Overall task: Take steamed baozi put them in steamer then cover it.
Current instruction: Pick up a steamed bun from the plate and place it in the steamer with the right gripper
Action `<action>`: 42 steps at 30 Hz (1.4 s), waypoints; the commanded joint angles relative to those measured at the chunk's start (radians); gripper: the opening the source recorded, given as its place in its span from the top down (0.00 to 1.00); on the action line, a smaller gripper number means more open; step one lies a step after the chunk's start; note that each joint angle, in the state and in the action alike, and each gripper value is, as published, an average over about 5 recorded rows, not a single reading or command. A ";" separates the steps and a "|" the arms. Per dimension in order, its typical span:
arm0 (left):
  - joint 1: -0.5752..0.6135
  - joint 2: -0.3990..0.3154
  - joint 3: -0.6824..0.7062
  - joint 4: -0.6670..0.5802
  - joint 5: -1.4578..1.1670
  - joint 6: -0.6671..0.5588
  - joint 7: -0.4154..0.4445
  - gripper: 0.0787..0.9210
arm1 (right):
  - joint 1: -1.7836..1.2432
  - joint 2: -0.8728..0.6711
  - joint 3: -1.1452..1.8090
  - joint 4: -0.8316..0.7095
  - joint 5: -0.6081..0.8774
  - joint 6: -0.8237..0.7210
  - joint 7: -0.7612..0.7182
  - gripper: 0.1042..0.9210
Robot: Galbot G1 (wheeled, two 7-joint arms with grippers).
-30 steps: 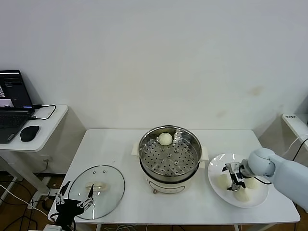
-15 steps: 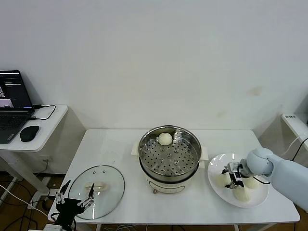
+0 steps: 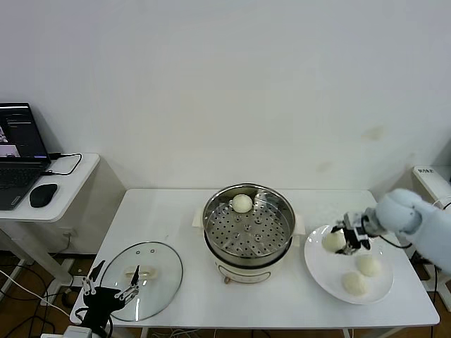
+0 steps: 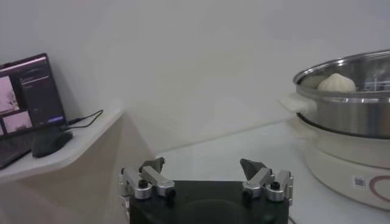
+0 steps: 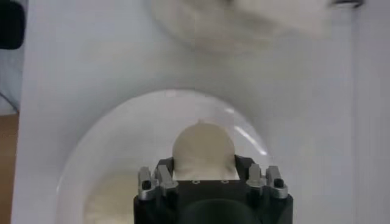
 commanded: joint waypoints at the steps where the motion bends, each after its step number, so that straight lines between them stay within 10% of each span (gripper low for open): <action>1: 0.000 0.003 -0.001 -0.003 -0.002 0.000 0.001 0.12 | 0.427 -0.020 -0.178 0.105 0.173 -0.075 -0.002 0.36; 18: -0.008 -0.009 -0.015 -0.015 -0.010 0.001 0.000 0.12 | 0.536 0.511 -0.422 0.028 0.544 -0.313 0.250 0.35; 42: -0.027 -0.014 -0.021 -0.004 -0.017 0.002 0.000 0.12 | 0.365 0.749 -0.446 -0.170 0.532 -0.360 0.336 0.35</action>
